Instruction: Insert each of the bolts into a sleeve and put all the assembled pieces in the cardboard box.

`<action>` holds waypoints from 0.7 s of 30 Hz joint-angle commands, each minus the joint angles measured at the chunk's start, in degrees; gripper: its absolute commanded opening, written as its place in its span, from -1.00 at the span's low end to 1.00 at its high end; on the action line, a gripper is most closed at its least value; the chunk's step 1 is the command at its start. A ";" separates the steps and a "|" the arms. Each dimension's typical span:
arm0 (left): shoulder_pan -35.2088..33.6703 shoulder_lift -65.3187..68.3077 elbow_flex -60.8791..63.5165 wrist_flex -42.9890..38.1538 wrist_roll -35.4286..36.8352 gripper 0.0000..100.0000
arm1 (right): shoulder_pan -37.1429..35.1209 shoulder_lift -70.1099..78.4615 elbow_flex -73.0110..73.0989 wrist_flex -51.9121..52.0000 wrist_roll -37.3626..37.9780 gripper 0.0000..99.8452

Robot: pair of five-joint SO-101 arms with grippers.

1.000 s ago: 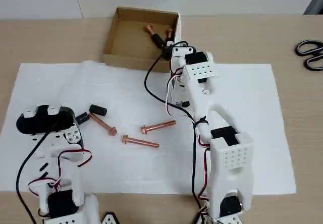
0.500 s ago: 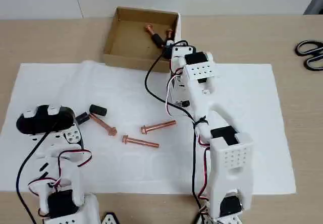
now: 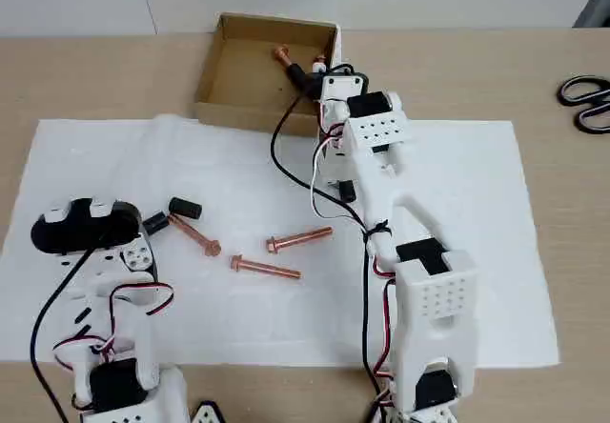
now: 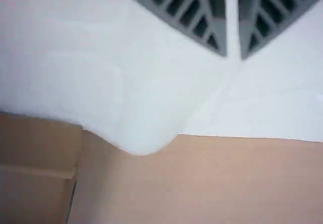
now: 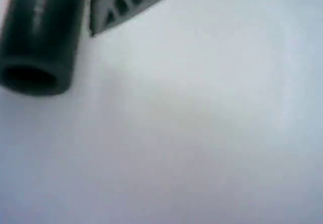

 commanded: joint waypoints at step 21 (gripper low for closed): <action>0.26 -0.88 -1.71 0.00 0.35 -0.99 | -0.92 8.66 -2.55 -4.26 -0.62 -0.99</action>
